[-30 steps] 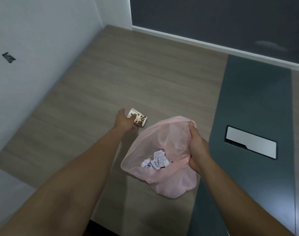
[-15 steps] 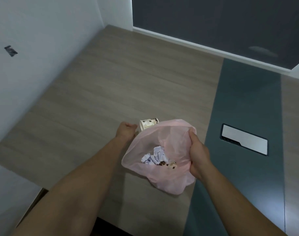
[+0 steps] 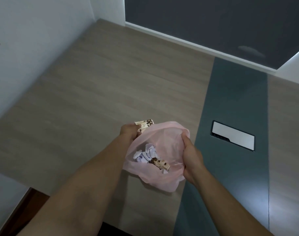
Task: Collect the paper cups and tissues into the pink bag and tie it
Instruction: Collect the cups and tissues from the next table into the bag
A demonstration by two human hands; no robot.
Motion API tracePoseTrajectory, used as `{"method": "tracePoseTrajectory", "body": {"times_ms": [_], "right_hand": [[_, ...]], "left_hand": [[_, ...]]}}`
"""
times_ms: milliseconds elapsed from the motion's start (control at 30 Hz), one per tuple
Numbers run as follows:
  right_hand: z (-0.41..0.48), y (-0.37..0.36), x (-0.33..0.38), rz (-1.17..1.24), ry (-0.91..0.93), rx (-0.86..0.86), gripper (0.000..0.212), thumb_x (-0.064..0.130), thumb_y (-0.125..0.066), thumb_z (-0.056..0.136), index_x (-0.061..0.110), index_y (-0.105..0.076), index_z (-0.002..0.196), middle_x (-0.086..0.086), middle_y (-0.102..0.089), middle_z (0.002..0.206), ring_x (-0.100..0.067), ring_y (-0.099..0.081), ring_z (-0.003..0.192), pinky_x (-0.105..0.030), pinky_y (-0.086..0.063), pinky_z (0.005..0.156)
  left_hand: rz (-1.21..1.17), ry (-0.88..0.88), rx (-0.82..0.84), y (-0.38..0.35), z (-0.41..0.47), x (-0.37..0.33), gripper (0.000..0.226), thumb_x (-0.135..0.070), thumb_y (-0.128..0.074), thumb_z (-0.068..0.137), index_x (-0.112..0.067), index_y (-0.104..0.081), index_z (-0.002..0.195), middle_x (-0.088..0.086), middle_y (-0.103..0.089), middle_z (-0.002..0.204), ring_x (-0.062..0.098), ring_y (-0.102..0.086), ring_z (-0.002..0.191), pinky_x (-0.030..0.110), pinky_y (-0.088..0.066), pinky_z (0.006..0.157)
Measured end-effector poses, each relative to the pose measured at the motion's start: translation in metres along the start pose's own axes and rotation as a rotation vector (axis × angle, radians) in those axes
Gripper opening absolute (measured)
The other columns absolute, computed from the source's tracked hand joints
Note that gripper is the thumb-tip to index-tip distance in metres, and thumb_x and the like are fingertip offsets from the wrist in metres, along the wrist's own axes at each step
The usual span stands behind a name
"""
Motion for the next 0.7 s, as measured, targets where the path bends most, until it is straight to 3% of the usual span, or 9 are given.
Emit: {"method": "tracePoseTrajectory", "body": {"times_ms": [133, 233, 300, 367, 467, 500, 600, 700], "right_hand": [[-0.003, 0.005, 0.009, 0.008, 0.006, -0.005, 0.054, 0.070, -0.067, 0.098, 0.020, -0.079, 0.113, -0.003, -0.087, 0.095, -0.028, -0.085, 0.088, -0.053, -0.070, 0.086], [-0.013, 0.002, 0.016, 0.020, 0.029, 0.000, 0.052, 0.070, -0.065, 0.100, 0.021, -0.079, 0.111, -0.001, -0.087, 0.091, -0.023, -0.085, 0.081, -0.040, -0.069, 0.068], [-0.026, -0.002, 0.021, 0.013, 0.058, -0.003, 0.050, 0.071, -0.065, 0.099, 0.024, -0.079, 0.108, 0.004, -0.086, 0.089, -0.017, -0.084, 0.078, -0.031, -0.066, 0.062], [-0.041, -0.011, 0.027, -0.016, 0.086, 0.011, 0.052, 0.074, -0.064, 0.097, 0.026, -0.079, 0.112, 0.003, -0.087, 0.099, -0.019, -0.084, 0.085, -0.032, -0.067, 0.071], [-0.071, -0.031, 0.037, -0.062, 0.128, 0.060, 0.060, 0.075, -0.060, 0.098, 0.027, -0.077, 0.130, -0.004, -0.083, 0.117, -0.030, -0.082, 0.103, -0.052, -0.068, 0.092], [-0.082, -0.038, 0.041, -0.080, 0.159, 0.068, 0.058, 0.073, -0.058, 0.099, 0.029, -0.078, 0.130, -0.004, -0.083, 0.116, -0.030, -0.082, 0.103, -0.053, -0.069, 0.090], [-0.114, -0.054, 0.049, -0.135, 0.236, 0.091, 0.045, 0.070, -0.054, 0.103, 0.036, -0.080, 0.116, -0.001, -0.085, 0.107, -0.030, -0.082, 0.098, -0.038, -0.065, 0.068], [-0.142, -0.066, 0.052, -0.148, 0.270, 0.131, 0.048, 0.071, -0.055, 0.103, 0.033, -0.081, 0.117, 0.004, -0.087, 0.099, -0.021, -0.084, 0.092, -0.034, -0.064, 0.069]], "left_hand": [[-0.343, -0.131, 0.062, 0.010, -0.023, -0.021, 0.019, -0.014, -0.072, 0.104, -0.011, -0.070, 0.122, -0.002, -0.053, 0.056, 0.008, -0.041, 0.041, 0.023, -0.036, 0.044], [-0.581, -0.239, 0.358, 0.021, -0.060, -0.035, 0.007, -0.018, -0.071, 0.105, -0.020, -0.073, 0.112, -0.004, -0.061, 0.073, 0.006, -0.042, 0.051, 0.020, -0.038, 0.048], [-0.608, -0.279, 0.552, 0.031, -0.089, -0.027, 0.015, -0.017, -0.065, 0.107, -0.023, -0.076, 0.100, -0.005, -0.060, 0.077, 0.005, -0.044, 0.052, 0.019, -0.040, 0.050], [-0.549, -0.273, 0.634, 0.042, -0.114, -0.002, 0.026, -0.015, -0.061, 0.107, -0.025, -0.078, 0.091, -0.006, -0.060, 0.074, 0.005, -0.045, 0.052, 0.019, -0.041, 0.052], [-0.342, -0.262, 0.593, 0.056, -0.138, 0.039, 0.018, -0.020, -0.066, 0.101, -0.025, -0.081, 0.091, -0.001, -0.052, 0.068, 0.007, -0.045, 0.053, 0.018, -0.042, 0.051], [-0.243, -0.286, 0.559, 0.059, -0.143, 0.048, 0.012, -0.021, -0.069, 0.100, -0.022, -0.081, 0.096, 0.000, -0.052, 0.068, 0.008, -0.046, 0.054, 0.018, -0.042, 0.051], [0.018, -0.395, 0.433, 0.067, -0.151, 0.058, 0.013, -0.020, -0.075, 0.102, -0.014, -0.081, 0.112, 0.004, -0.069, 0.078, 0.010, -0.053, 0.060, 0.020, -0.044, 0.055], [0.194, -0.537, 0.300, 0.078, -0.165, 0.047, 0.009, -0.017, -0.079, 0.099, -0.023, -0.085, 0.100, 0.001, -0.077, 0.081, 0.009, -0.055, 0.058, 0.022, -0.048, 0.056]]}}
Point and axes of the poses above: each hand's wrist, its own z-axis towards the middle knuckle, its own y-axis out of the back of the hand, x = y × z, the point moved 8 cm from there along z, towards the middle knuckle
